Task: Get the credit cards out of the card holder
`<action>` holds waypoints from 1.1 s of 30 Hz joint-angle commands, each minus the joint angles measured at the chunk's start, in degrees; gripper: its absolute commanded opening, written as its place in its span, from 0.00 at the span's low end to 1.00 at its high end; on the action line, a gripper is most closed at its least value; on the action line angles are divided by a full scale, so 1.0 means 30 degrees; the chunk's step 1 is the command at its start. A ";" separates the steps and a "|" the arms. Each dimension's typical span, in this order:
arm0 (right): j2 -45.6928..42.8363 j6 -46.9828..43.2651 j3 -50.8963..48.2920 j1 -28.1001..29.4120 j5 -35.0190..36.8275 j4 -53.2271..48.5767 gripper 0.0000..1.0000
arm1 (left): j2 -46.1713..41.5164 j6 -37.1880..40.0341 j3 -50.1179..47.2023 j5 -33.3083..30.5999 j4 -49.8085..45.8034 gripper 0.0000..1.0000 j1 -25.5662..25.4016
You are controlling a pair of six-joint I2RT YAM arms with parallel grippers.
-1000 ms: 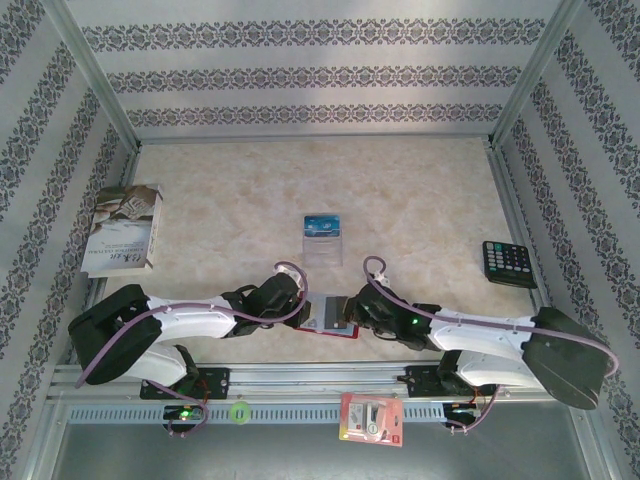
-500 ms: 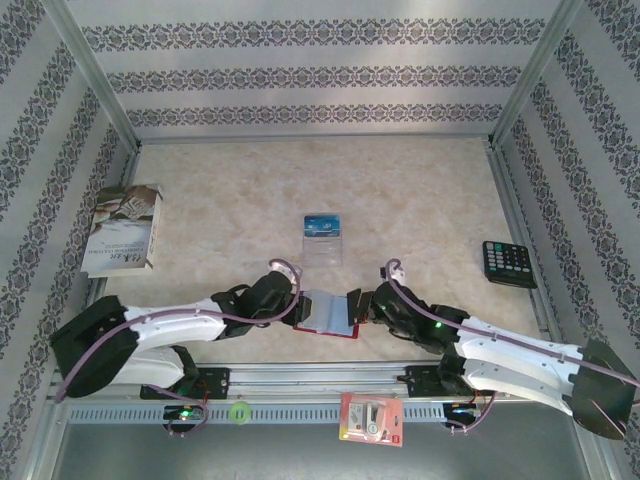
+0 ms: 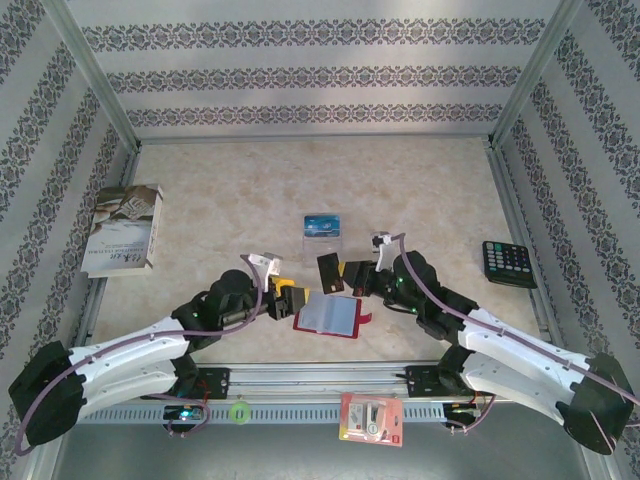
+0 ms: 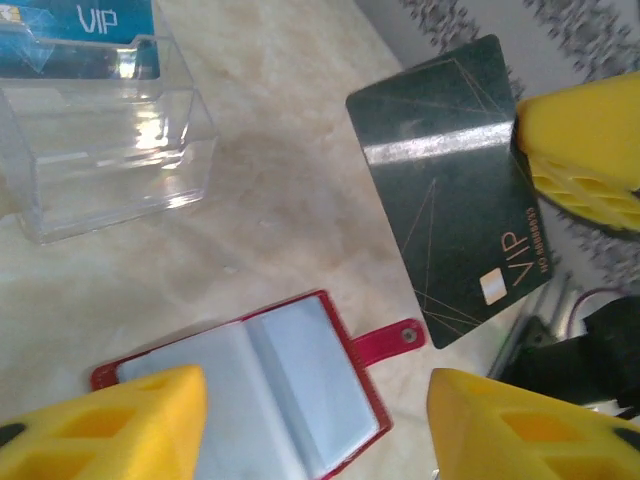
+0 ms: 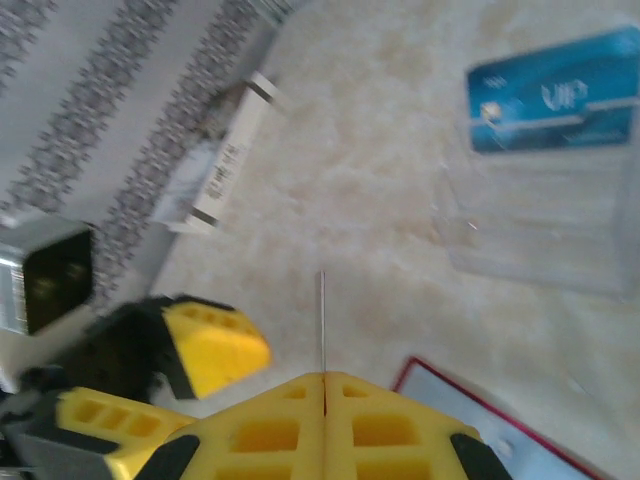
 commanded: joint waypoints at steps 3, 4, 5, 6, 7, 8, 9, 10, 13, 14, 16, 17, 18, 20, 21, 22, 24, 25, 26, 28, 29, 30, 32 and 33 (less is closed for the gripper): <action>0.0605 0.1104 -0.0711 -0.0183 -0.2292 0.5404 0.00 | -0.1456 -0.1153 -0.1096 0.2095 0.4977 0.56 0.0937; 0.0736 0.1254 -0.0782 -0.0176 -0.2484 0.5831 0.00 | -0.1529 -0.1452 -0.1406 0.2419 0.5742 0.57 0.1230; 0.0892 0.1343 -0.0805 -0.0152 -0.2575 0.6127 0.00 | -0.1531 -0.1728 -0.1578 0.2695 0.6270 0.57 0.1435; 0.1041 0.1492 -0.0801 -0.0168 -0.2735 0.6393 0.00 | -0.1490 -0.1876 -0.1656 0.2913 0.6603 0.57 0.1572; 0.1198 0.1577 -0.0831 -0.0124 -0.2904 0.6684 0.00 | -0.1429 -0.1893 -0.1638 0.2963 0.6662 0.57 0.1618; 0.1304 0.1719 -0.0841 -0.0112 -0.3037 0.7088 0.00 | -0.1363 -0.1946 -0.1607 0.2991 0.6678 0.57 0.1647; 0.1354 0.1776 -0.0895 -0.0041 -0.3156 0.7407 0.00 | -0.1295 -0.2045 -0.1620 0.3068 0.6772 0.56 0.1712; 0.1393 0.1804 -0.0875 0.0032 -0.3251 0.7635 0.00 | -0.1189 -0.2239 -0.1711 0.3163 0.7133 0.56 0.1832; 0.1330 0.1857 -0.0991 0.0252 -0.3365 0.8036 0.00 | -0.0724 -0.3190 -0.2151 0.3773 0.9047 0.54 0.2356; 0.1313 0.1900 -0.0999 0.0299 -0.3394 0.8278 0.00 | -0.0545 -0.3439 -0.2210 0.4009 0.9558 0.54 0.2488; 0.1370 0.1930 -0.0948 0.0429 -0.3408 0.8327 0.00 | -0.0193 -0.3804 -0.2294 0.4330 1.0646 0.51 0.2557; 0.1421 0.1933 -0.0905 0.0481 -0.3428 0.8364 0.00 | -0.0095 -0.3850 -0.2238 0.4482 1.0861 0.49 0.2557; 0.1499 0.1908 -0.0895 0.0565 -0.3416 0.8381 0.00 | -0.0044 -0.3919 -0.2170 0.4594 1.1002 0.47 0.2557; 0.1669 0.1904 -0.0842 0.0690 -0.3451 0.8612 0.00 | -0.0018 -0.3991 -0.2062 0.4783 1.1193 0.43 0.2547; 0.1751 0.1915 -0.0767 0.0761 -0.3399 0.8628 0.00 | -0.0046 -0.3974 -0.2016 0.4894 1.1242 0.41 0.2579; 0.1850 0.1913 -0.0761 0.0809 -0.3378 0.8735 0.00 | -0.0072 -0.4037 -0.2009 0.4919 1.1353 0.39 0.2582; 0.1993 0.1917 -0.0745 0.0854 -0.3309 0.8830 0.00 | -0.0130 -0.4104 -0.2015 0.5041 1.1526 0.35 0.2557; 0.2015 0.1956 -0.0784 0.0883 -0.3223 0.8861 0.00 | -0.0182 -0.4160 -0.2059 0.5029 1.1534 0.32 0.2563; 0.2056 0.1959 -0.0790 0.0883 -0.3110 0.8834 0.00 | -0.0206 -0.4212 -0.2114 0.5011 1.1606 0.31 0.2572; 0.2111 0.2011 -0.0844 0.0883 -0.2971 0.8861 0.00 | -0.0264 -0.4286 -0.2216 0.5007 1.1673 0.26 0.2557; 0.2133 0.2035 -0.0879 0.0883 -0.2912 0.8877 0.00 | -0.0268 -0.4351 -0.2275 0.4992 1.1773 0.26 0.2557; 0.2195 0.2077 -0.0925 0.0883 -0.2897 0.8919 0.00 | -0.0191 -0.4430 -0.2279 0.5056 1.1847 0.26 0.2557; 0.2355 0.2199 -0.0954 0.0910 -0.2857 0.9080 0.00 | -0.0054 -0.4593 -0.2251 0.5174 1.2072 0.26 0.2557; 0.2511 0.2274 -0.0962 0.0913 -0.2823 0.9249 0.00 | 0.0152 -0.4641 -0.2206 0.5279 1.2311 0.26 0.2543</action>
